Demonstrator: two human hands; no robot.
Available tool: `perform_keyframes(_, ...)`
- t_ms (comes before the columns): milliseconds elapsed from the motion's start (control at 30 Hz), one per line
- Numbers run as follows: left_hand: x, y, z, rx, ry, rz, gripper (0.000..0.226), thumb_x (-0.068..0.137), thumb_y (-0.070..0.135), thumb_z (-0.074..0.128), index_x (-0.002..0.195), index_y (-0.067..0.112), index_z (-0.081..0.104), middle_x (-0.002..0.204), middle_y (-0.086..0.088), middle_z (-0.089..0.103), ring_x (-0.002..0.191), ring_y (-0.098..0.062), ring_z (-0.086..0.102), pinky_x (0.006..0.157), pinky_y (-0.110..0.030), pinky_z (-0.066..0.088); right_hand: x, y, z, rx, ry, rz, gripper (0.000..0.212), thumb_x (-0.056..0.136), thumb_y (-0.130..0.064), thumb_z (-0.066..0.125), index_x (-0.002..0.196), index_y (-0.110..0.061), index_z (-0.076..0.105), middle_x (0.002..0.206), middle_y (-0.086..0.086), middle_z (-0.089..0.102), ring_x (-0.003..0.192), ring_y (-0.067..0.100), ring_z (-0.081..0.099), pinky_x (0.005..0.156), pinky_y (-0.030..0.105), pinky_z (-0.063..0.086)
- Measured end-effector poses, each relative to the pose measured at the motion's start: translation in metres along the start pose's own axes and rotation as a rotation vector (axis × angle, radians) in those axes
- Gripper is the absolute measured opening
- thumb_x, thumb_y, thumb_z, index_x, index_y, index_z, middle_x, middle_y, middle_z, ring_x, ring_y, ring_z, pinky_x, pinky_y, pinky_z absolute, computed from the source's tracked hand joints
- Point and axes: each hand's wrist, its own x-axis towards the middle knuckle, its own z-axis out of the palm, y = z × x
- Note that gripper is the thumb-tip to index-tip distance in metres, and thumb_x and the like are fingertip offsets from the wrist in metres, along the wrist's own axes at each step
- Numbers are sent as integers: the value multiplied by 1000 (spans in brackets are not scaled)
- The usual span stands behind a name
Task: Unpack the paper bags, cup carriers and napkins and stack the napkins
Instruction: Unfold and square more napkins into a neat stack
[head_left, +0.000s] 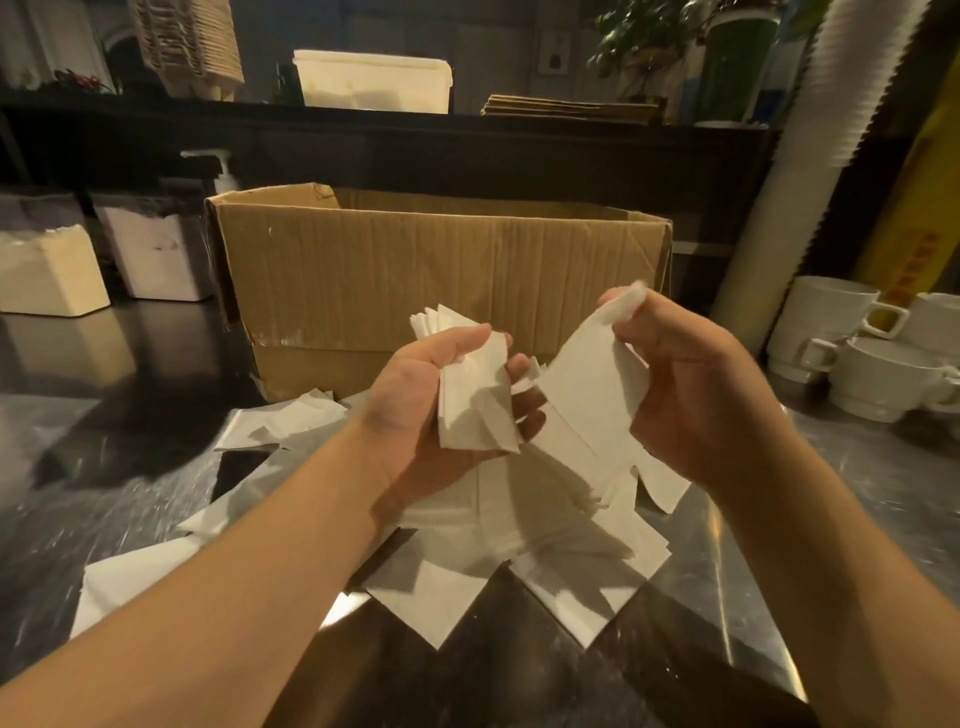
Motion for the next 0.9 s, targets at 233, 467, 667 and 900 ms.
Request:
perform_keyframes(233, 3, -7, -10, 139, -195, -149, 77, 89, 75, 56, 133, 13, 69, 124, -20, 66, 113, -39, 64, 105, -56, 46, -6, 17, 16, -437, -56, -101, 7, 91, -26, 67, 95, -25, 73, 92, -11, 73, 89, 11, 71, 69, 28, 60)
perform_keyframes(467, -1, -10, -12, 233, -252, -81, 76, 67, 27, 95, 134, 13, 65, 114, -20, 69, 106, -39, 68, 96, -57, 51, -3, 24, 18, -536, 7, -214, 8, 88, -26, 72, 95, -30, 71, 94, -16, 72, 92, 7, 70, 69, 23, 61)
perform_keyframes(667, -3, -11, -11, 334, -204, -80, 78, 70, 21, 91, 141, 8, 59, 118, -23, 68, 112, -42, 64, 106, -60, 45, 1, 31, 17, -716, 79, -309, 14, 94, -24, 70, 103, -34, 67, 105, -11, 66, 96, 16, 67, 75, 28, 63)
perform_keyframes(900, -5, -8, -7, 374, -220, -93, 48, 75, 16, 83, 122, 15, 72, 109, -20, 69, 98, -35, 69, 89, -50, 54, 1, 31, 16, -771, 24, -326, 15, 100, -27, 60, 110, -36, 66, 108, -21, 56, 102, 10, 61, 79, 22, 60)
